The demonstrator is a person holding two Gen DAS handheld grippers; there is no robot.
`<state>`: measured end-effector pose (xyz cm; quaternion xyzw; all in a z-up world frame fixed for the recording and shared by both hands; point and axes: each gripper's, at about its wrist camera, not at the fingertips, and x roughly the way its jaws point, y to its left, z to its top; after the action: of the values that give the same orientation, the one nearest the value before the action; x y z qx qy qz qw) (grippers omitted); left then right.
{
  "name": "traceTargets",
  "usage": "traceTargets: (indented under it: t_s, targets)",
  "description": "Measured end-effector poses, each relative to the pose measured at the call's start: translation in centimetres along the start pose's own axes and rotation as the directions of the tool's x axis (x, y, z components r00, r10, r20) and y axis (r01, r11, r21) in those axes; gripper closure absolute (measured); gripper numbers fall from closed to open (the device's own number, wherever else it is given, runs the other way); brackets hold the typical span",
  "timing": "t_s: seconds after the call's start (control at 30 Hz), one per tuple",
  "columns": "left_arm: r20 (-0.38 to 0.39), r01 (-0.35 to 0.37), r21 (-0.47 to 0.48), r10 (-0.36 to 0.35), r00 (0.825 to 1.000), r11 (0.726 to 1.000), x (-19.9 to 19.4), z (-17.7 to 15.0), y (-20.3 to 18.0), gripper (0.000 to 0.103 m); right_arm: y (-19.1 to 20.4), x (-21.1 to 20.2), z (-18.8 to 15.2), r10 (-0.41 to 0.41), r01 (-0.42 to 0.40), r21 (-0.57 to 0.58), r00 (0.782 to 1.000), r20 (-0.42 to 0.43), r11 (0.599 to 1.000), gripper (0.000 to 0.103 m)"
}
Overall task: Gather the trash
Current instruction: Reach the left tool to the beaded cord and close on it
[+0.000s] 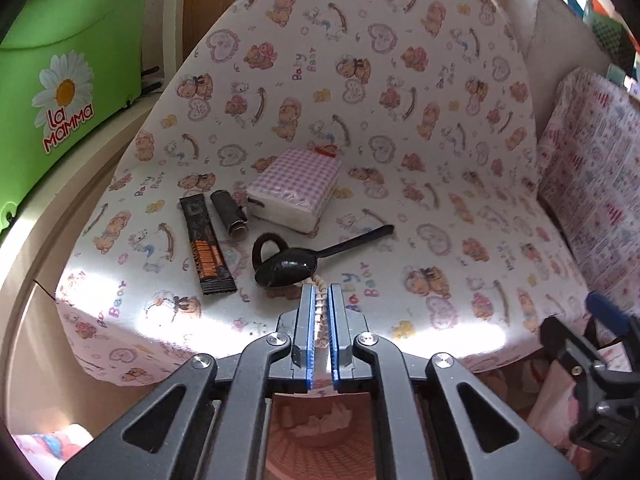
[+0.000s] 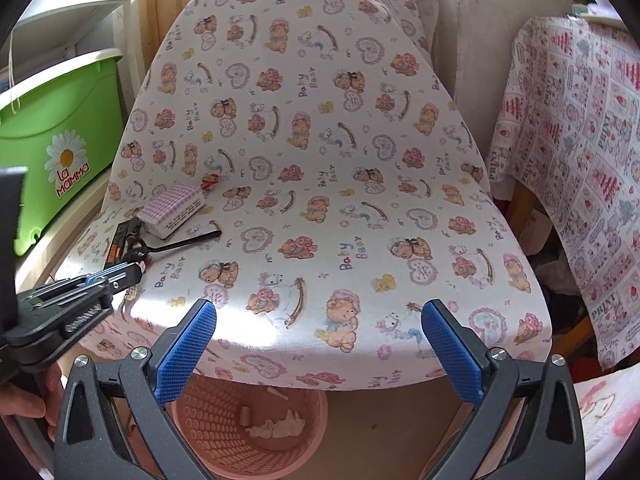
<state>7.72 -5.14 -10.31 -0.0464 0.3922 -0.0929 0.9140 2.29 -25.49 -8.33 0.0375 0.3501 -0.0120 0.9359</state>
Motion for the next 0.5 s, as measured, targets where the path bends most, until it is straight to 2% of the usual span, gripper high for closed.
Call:
traceTargets:
  t_s: [0.13, 0.27, 0.37, 0.5]
  targets:
    - [0.088, 0.081, 0.026, -0.083, 0.993, 0.996, -2.3, 0.7, -1.1, 0.098, -1.1, 0.3, 0.1, 0.025, -0.023, 0.079, 0.999, -0.023, 0.997, 0.0]
    - [0.14, 0.173, 0.048, -0.178, 0.974, 0.984, -4.4, 1.1, -2.0, 0.098, -2.1, 0.4, 0.0, 0.005, -0.001, 0.131, 1.0, -0.027, 0.991, 0.0]
    - [0.148, 0.184, 0.042, -0.189, 0.971, 0.982, -5.0, 1.3, -2.0, 0.098, -2.2, 0.3, 0.1, -0.017, 0.02, 0.123, 1.0, -0.025, 0.992, 0.0]
    - [0.136, 0.199, -0.012, -0.196, 0.971, 0.98, -4.6, 1.6, -1.0, 0.098, -1.4, 0.3, 0.1, -0.035, 0.036, 0.074, 0.999, -0.017, 0.997, 0.0]
